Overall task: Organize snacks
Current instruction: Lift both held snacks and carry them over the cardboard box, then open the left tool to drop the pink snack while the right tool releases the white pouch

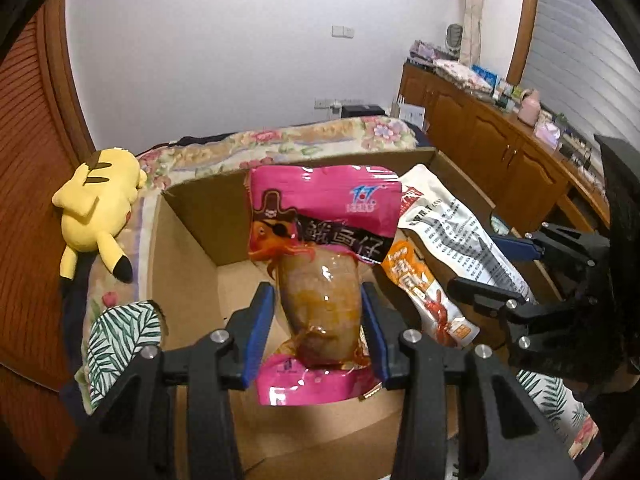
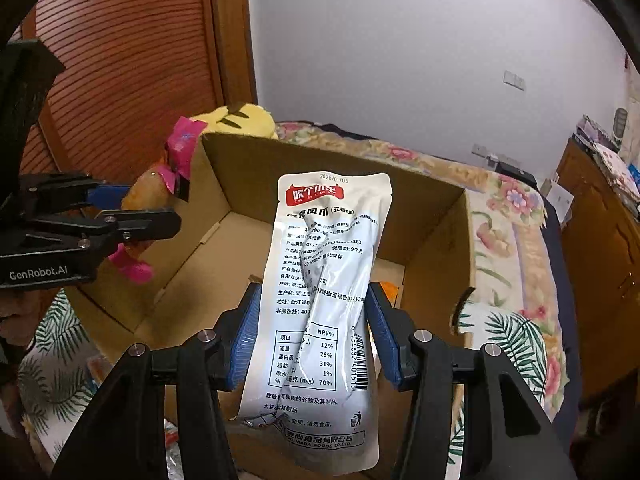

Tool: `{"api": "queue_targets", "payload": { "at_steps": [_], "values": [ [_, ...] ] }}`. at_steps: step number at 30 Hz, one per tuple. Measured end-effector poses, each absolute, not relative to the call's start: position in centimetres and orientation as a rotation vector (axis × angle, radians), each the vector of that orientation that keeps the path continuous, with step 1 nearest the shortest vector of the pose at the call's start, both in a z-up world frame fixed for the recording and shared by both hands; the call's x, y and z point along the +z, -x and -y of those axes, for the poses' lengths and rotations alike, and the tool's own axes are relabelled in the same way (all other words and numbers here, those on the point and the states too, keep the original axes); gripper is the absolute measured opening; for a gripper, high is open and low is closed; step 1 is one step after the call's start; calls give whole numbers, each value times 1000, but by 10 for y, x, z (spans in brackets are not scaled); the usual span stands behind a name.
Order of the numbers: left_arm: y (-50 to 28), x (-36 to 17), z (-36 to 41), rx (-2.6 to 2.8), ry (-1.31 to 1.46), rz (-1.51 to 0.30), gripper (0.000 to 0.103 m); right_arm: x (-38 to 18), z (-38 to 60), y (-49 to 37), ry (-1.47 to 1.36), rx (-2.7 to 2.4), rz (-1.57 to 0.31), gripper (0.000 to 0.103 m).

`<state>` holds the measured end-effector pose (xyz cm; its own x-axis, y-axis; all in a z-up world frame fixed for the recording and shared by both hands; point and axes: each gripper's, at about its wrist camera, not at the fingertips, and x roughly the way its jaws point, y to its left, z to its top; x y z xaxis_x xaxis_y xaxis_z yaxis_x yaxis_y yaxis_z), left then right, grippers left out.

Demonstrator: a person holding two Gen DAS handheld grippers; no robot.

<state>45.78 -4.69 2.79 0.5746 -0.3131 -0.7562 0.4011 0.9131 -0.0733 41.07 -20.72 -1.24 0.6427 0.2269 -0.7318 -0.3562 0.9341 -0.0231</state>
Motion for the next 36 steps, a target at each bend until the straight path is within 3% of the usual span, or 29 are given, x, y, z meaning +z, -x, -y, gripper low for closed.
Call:
{"api": "queue_targets", "payload": {
  "at_steps": [20,36],
  "values": [
    [-452,16,52,-404,-133,-887,44,-40,202,-422,171,314,-917,56],
    [-401,51,30,-427,-93,-773,61,-19,211,-407,122,281,-839,66]
  ]
}}
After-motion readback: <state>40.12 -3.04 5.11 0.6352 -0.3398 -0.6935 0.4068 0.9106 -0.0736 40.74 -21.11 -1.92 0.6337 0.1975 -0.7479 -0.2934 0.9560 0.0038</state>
